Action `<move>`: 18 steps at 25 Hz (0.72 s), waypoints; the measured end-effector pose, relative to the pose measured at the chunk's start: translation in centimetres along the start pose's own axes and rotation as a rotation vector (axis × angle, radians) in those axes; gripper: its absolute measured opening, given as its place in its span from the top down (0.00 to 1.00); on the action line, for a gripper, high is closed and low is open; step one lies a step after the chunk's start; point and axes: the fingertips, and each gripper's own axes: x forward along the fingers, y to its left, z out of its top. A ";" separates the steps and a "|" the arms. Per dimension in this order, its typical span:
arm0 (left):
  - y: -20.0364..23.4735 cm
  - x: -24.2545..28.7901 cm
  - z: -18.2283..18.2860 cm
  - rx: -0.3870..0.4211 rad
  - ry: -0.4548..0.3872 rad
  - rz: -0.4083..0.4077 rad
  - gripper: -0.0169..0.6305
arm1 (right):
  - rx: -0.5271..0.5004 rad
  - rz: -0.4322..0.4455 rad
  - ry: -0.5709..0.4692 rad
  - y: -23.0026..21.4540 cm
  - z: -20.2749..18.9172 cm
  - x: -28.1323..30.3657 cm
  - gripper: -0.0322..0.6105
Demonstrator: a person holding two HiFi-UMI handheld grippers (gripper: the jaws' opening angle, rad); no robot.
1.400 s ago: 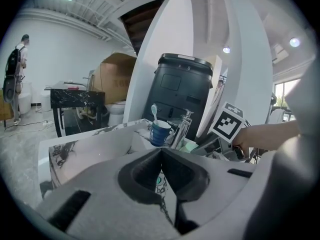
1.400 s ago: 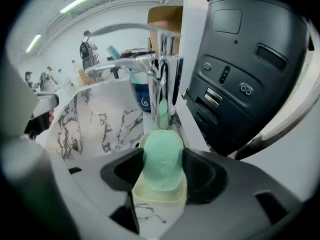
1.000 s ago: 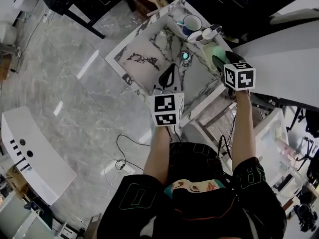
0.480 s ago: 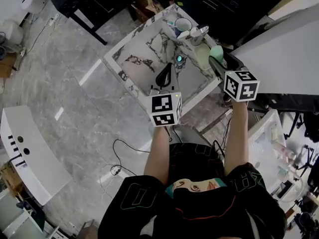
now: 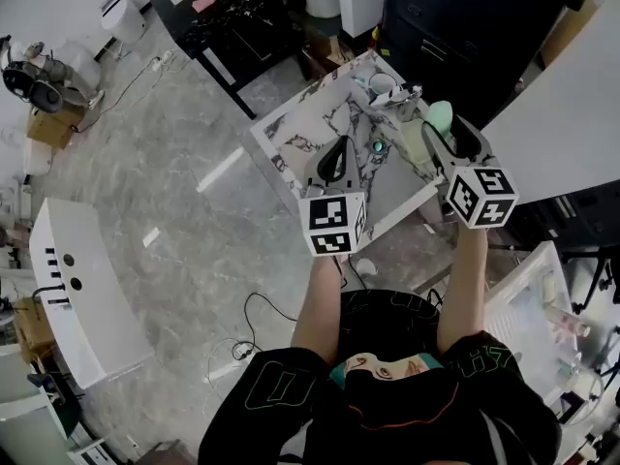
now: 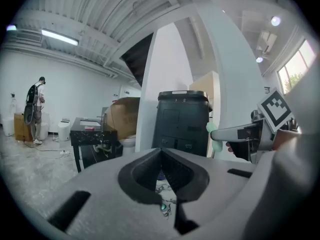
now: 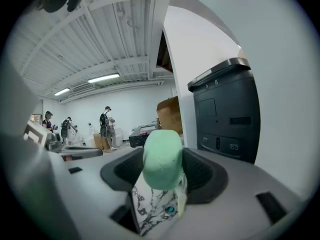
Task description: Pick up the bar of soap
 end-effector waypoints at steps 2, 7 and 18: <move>-0.4 -0.7 1.7 0.027 -0.041 0.005 0.96 | -0.015 0.008 -0.033 0.5 1.0 -0.6 0.55; -0.6 -2.0 5.5 0.082 -0.123 0.014 0.96 | -0.050 0.003 -0.105 1.0 3.0 -1.9 0.55; -1.3 -3.1 7.8 0.112 -0.170 0.008 0.96 | -0.086 0.031 -0.183 1.8 4.5 -3.6 0.55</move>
